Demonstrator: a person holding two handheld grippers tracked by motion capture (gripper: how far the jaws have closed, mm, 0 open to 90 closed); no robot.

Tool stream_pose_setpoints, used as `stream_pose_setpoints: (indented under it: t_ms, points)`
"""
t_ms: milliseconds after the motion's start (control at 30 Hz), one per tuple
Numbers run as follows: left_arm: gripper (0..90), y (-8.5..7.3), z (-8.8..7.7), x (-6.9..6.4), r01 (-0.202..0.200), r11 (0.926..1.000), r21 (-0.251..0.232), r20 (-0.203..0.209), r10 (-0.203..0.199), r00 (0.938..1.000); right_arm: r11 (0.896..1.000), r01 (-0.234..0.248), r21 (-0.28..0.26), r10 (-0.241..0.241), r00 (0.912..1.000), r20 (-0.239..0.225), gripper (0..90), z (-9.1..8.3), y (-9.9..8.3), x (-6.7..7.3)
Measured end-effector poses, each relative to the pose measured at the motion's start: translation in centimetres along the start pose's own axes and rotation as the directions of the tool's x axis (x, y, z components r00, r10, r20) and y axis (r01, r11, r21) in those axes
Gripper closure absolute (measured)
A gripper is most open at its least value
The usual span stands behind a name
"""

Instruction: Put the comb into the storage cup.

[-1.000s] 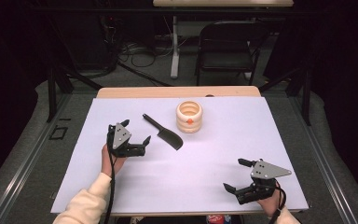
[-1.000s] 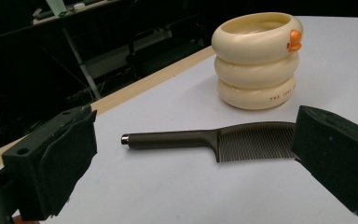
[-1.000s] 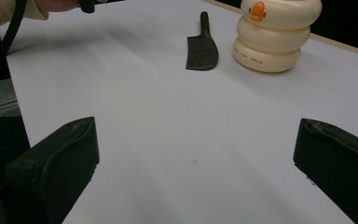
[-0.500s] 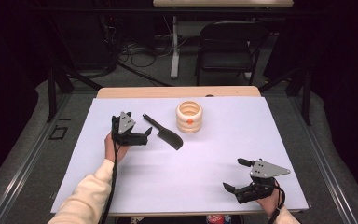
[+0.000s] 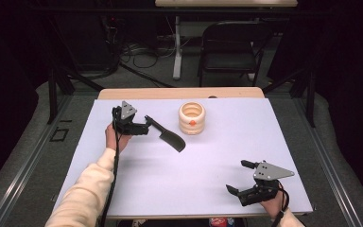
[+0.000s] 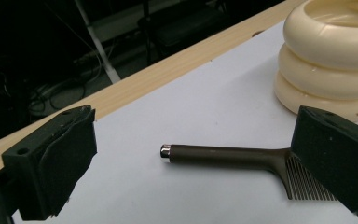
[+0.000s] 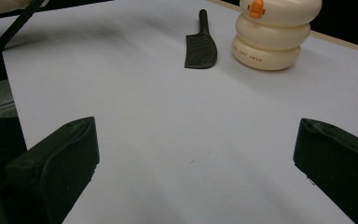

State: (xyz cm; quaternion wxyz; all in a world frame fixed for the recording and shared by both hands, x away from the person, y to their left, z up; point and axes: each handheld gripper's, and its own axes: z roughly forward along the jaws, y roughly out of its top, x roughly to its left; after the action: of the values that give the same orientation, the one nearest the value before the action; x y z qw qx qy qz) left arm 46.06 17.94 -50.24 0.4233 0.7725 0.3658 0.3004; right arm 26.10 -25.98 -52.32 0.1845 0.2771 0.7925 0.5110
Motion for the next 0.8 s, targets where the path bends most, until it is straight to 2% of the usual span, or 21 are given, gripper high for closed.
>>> stream_pose_setpoints:
  t_ms: [200,400,433,533,600,667,700,733,800]
  points:
    - [0.0,0.7,1.6,0.6,0.014,0.997,0.076,0.019,-0.016,0.9997,1.0,-0.001,0.002,0.001,1.0,0.001,0.0,0.0,0.0,0.0]
    - [0.4,1.2,3.0,0.8,0.021,0.9927,0.119,0.022,-0.024,0.9995,1.0,-0.001,0.0,0.001,1.0,0.0,0.0,-0.1,0.0,0.0]
    - [0.5,1.4,3.4,0.9,0.018,0.9903,0.138,0.02,-0.021,0.9996,1.0,0.0,0.0,0.0,1.0,0.0,0.0,-0.1,0.0,0.0]
    - [1.6,1.5,3.8,1.1,0.013,0.9896,0.143,0.012,-0.014,0.9998,1.0,0.001,0.001,-0.001,1.0,-0.001,0.0,-0.1,0.0,0.0]
    - [8.7,1.6,4.1,1.2,0.001,0.9903,0.139,-0.003,-0.001,1.0,1.0,0.001,0.001,-0.001,1.0,-0.002,0.0,-0.1,0.0,0.0]
    - [20.7,1.7,4.5,1.4,0.017,0.9896,0.143,0.008,-0.018,0.9998,1.0,0.001,0.001,-0.001,1.0,-0.004,0.0,0.0,0.0,-0.1]
    - [20.7,1.8,4.7,1.5,0.017,0.9887,0.149,0.012,-0.019,0.9997,1.0,0.001,0.001,-0.001,1.0,-0.004,0.0,0.0,0.0,-0.1]
    - [33.3,1.9,4.9,1.6,0.018,0.9889,0.148,0.012,-0.02,0.9997,1.0,0.001,0.002,-0.001,1.0,-0.004,0.0,0.0,0.0,-0.1]
    - [35.3,2.0,5.4,1.7,0.026,0.9872,0.158,0.025,-0.031,0.9992,1.0,0.001,0.002,-0.001,1.0,-0.004,0.0,0.0,0.0,-0.1]
